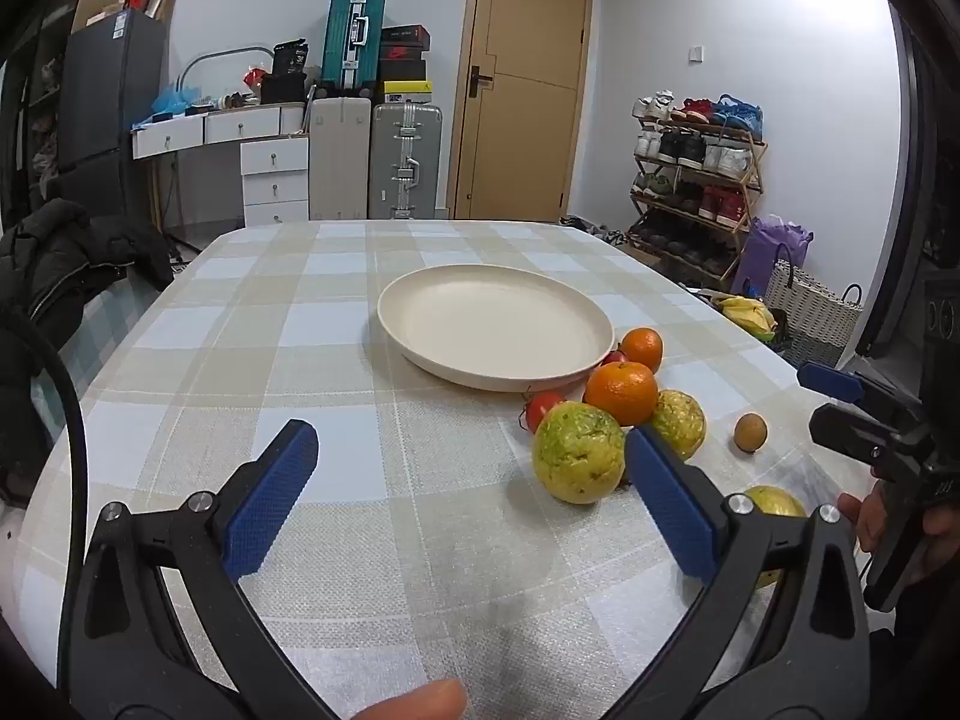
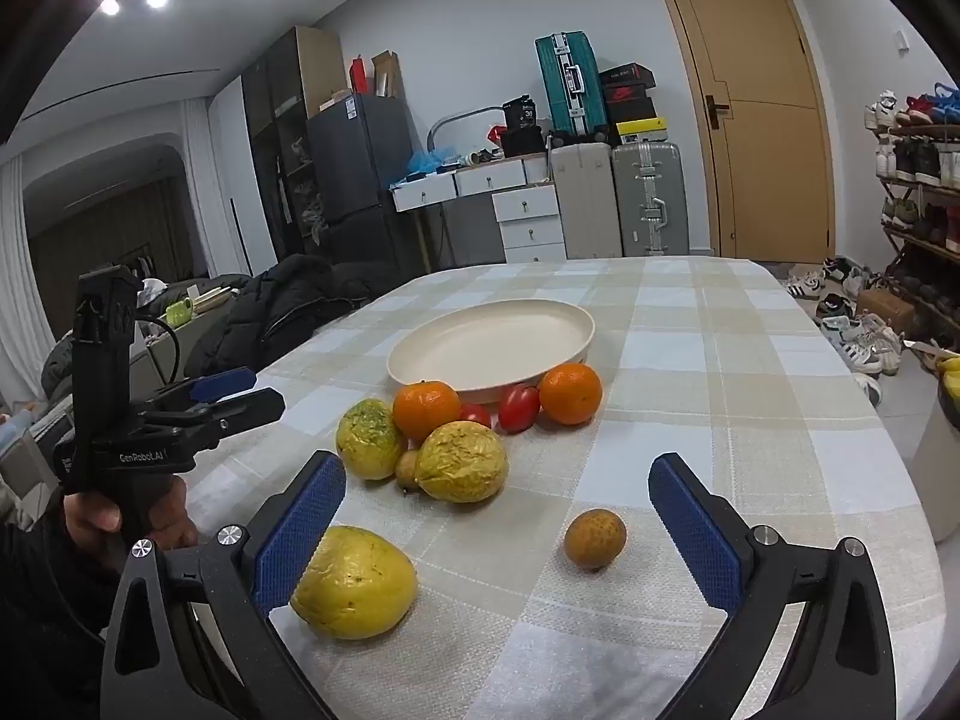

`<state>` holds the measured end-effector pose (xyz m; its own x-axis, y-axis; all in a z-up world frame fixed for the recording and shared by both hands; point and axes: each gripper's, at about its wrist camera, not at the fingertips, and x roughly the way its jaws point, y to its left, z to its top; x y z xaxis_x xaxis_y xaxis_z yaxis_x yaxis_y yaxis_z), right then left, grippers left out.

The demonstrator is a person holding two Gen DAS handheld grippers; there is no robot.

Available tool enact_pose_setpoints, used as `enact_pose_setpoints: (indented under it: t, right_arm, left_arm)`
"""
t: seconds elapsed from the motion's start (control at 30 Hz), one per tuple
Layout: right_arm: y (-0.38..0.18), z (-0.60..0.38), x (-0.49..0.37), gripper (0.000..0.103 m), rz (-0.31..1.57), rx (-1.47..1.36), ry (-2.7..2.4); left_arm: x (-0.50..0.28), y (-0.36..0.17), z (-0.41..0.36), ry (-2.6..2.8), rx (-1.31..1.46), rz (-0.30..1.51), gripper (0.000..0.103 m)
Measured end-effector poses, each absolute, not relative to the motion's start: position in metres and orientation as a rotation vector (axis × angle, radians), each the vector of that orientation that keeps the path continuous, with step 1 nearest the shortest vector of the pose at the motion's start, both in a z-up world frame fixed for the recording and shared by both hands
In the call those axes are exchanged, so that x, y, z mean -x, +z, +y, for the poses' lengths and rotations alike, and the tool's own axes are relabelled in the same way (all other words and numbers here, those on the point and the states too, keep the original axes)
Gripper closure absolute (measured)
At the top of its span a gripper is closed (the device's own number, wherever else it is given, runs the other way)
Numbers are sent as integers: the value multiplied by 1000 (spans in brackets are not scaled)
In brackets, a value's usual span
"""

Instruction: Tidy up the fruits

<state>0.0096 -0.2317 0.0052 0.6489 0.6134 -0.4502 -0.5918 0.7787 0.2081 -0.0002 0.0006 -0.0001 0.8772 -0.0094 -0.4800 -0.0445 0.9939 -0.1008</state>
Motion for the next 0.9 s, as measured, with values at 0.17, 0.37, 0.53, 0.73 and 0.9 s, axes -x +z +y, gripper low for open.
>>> enact_pose_setpoints:
  t: [0.17,0.37,0.53,0.73,0.9]
  right_arm:
    - [3,-229,-9,0,516,-25,681]
    - [-2,-231,-10,0,521,-29,682]
    - [1,-235,-11,0,522,-25,684]
    - [1,-228,-9,0,520,-12,677]
    - [1,-228,-9,0,521,-11,674]
  left_arm:
    - [1,-1,0,21,116,494,1]
    - [2,-1,1,22,101,485,1]
    - [4,1,-4,28,80,478,1]
    - [5,1,-3,29,80,478,1]
    - [6,2,-3,34,78,478,1]
